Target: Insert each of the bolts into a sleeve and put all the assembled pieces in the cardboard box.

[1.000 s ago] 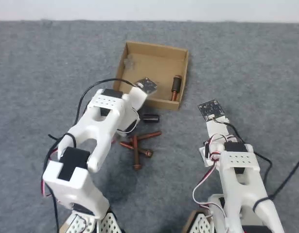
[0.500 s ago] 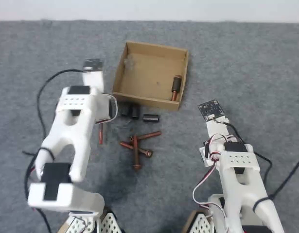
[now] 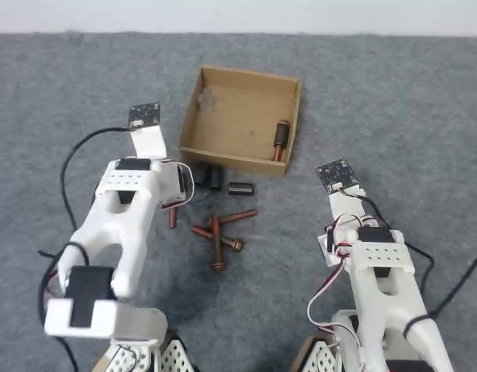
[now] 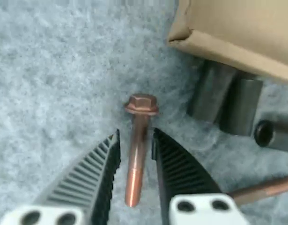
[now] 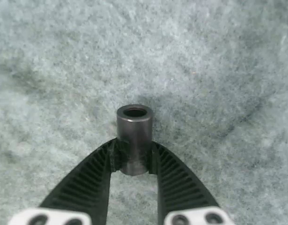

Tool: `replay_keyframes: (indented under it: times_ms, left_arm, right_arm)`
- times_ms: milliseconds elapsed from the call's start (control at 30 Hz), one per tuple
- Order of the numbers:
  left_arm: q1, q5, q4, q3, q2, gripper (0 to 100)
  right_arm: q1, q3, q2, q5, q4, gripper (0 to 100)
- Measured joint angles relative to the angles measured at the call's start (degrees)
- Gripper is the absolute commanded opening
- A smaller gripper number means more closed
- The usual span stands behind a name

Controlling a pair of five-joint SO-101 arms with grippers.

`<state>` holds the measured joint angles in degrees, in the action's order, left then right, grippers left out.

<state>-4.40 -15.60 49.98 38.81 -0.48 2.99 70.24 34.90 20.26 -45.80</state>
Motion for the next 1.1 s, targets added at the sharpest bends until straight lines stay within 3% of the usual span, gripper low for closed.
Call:
replay_keyframes:
  times_ms: [467,633,800,1100]
  left_arm:
    - [0.0,1.49,0.18,-5.54,7.3,9]
    - [0.18,1.41,4.22,-11.43,13.1,9]
    - [1.05,4.31,5.1,-13.1,14.24,0]
    - [2.99,10.11,5.19,-13.45,14.77,1]
  right_arm:
    - [0.0,0.0,0.0,0.0,0.0,0.7]
    - [0.0,0.0,0.0,0.0,0.0,0.7]
    - [0.0,0.0,0.0,0.0,0.0,0.7]
    - [0.0,0.0,0.0,0.0,0.0,0.7]
